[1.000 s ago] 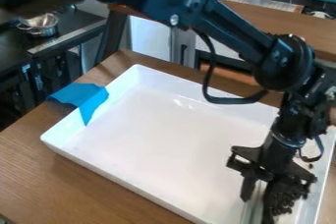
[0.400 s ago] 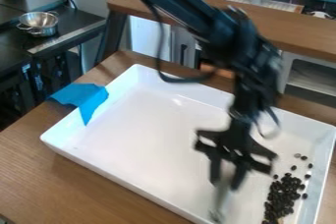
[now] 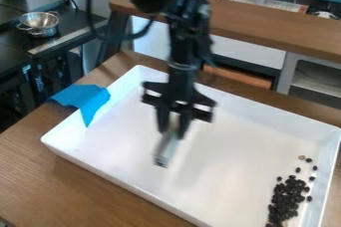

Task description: Sweep into pile

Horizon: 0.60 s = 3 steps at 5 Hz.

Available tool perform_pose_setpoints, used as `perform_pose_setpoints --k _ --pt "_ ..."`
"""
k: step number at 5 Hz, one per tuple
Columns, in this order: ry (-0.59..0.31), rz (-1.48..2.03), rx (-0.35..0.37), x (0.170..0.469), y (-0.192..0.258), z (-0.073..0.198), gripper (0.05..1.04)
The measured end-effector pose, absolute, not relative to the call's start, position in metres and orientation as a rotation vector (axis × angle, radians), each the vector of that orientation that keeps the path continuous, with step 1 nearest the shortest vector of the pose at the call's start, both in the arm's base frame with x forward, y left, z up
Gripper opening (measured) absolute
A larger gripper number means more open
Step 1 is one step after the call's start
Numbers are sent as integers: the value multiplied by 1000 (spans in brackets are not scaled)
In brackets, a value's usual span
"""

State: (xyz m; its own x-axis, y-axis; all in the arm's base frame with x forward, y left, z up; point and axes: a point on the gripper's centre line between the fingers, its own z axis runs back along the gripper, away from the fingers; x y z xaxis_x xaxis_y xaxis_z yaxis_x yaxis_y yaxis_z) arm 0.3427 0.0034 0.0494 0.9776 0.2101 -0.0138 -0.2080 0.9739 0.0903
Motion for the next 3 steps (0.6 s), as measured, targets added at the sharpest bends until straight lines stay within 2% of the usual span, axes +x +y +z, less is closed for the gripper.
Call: perform_pose_setpoints --k 1,2,3 --pt "-11 223 101 357 49 56 351" --pt "4 209 126 365 80 35 350" --pt "-2 176 163 374 88 22 350"
